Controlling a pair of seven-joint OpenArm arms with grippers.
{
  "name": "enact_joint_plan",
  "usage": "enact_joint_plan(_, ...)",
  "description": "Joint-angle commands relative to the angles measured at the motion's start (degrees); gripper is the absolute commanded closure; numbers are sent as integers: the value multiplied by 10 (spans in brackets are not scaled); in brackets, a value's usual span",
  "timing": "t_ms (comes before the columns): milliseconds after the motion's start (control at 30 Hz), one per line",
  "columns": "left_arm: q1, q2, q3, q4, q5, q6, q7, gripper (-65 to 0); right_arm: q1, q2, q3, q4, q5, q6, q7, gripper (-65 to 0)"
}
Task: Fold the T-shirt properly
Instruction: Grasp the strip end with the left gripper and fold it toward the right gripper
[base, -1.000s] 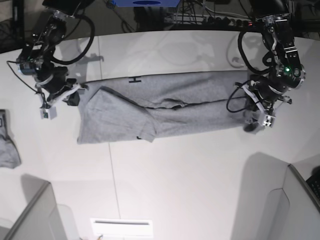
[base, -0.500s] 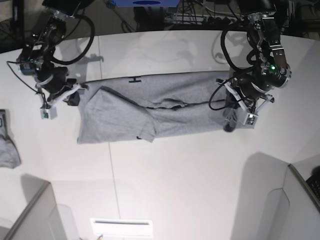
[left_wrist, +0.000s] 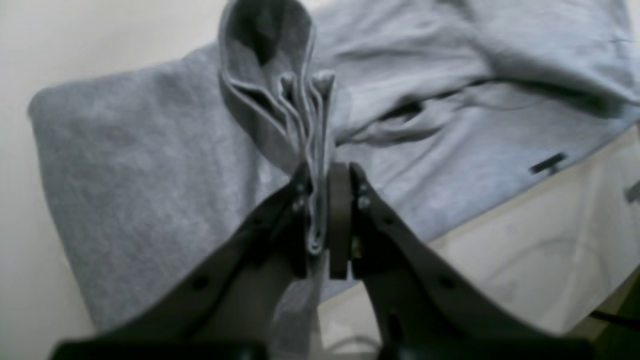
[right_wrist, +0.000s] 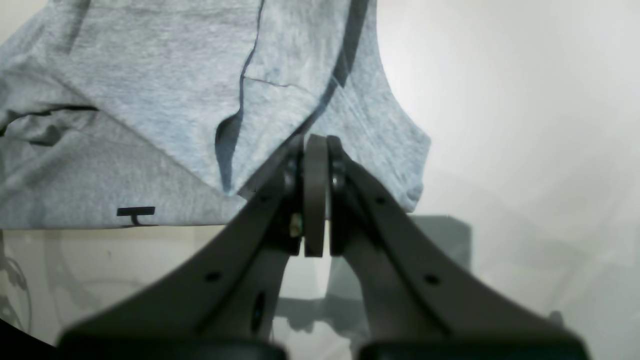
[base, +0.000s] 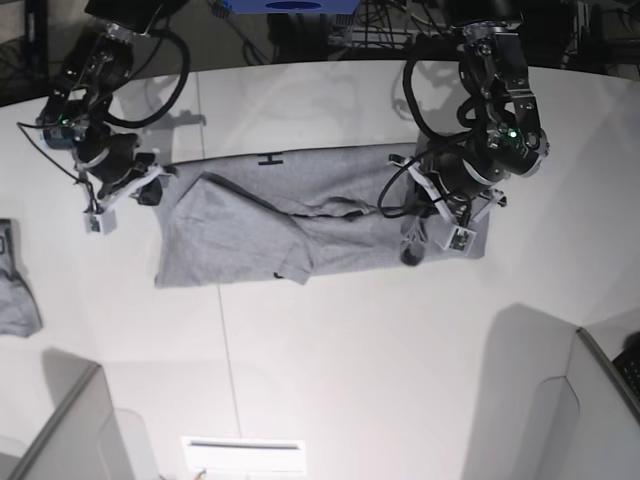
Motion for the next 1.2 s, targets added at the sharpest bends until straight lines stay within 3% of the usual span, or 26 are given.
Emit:
enact_joint_plan(0,-8,3,-2,9,-6,-1,-10,0,7,5,2,9,8,0,11,0)
enact_joint_plan(267,-38,36,2,-7,-5,-1,-10,0,5,5,2,11,8,0,10,0)
enact_joint_plan(733,-63,40,25,-57,-5,-1,-10,0,6,17,2,11,8,0,10,0)
enact_joint_plan(900,-63,49,33,-79,-5,20,-11,0,6,18,2,11,8,0,10,0)
enact_joint_plan(1167,-78,51,34,-90,-5,20,-11,0,6,18,2,10,8,0,10,0)
